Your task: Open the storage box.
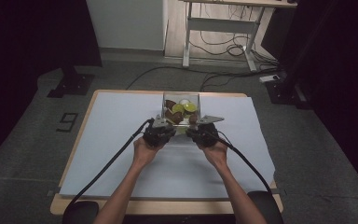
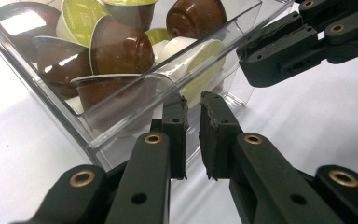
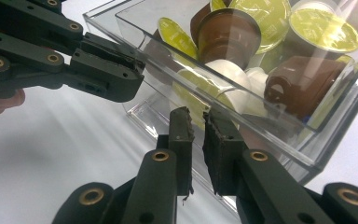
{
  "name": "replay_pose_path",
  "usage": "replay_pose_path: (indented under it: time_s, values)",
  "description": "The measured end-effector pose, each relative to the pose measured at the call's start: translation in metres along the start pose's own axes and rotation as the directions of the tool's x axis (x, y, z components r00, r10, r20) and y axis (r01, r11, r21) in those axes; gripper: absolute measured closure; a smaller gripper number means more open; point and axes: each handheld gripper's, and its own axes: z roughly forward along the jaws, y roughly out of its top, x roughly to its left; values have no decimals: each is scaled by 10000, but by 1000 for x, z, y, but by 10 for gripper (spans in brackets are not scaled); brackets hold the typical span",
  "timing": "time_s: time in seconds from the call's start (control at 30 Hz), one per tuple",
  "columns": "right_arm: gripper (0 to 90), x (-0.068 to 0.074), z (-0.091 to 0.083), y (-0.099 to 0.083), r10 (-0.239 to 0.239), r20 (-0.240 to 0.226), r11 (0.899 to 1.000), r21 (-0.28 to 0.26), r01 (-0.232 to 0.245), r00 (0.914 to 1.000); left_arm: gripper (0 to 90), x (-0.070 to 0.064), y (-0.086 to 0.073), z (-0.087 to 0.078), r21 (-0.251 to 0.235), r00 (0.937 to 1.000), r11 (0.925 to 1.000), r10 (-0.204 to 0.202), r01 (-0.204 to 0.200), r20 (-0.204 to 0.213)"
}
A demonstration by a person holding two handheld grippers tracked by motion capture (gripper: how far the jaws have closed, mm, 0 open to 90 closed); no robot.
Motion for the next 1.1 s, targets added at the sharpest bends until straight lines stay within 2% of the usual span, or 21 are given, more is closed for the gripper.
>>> replay_pose_path:
  time_s: [0.67, 1.1]
  values:
    - [797, 12, -11, -6, -354, -203, 9993, 120, 357, 9992, 792, -11, -7, -10, 32, 9995, 10000, 65, -66, 308]
    - [792, 22, -18, -10, -836, -179, 9960, 303, 841, 9963, 792, -21, -11, -18, 108, 9993, 9998, 149, -152, 354]
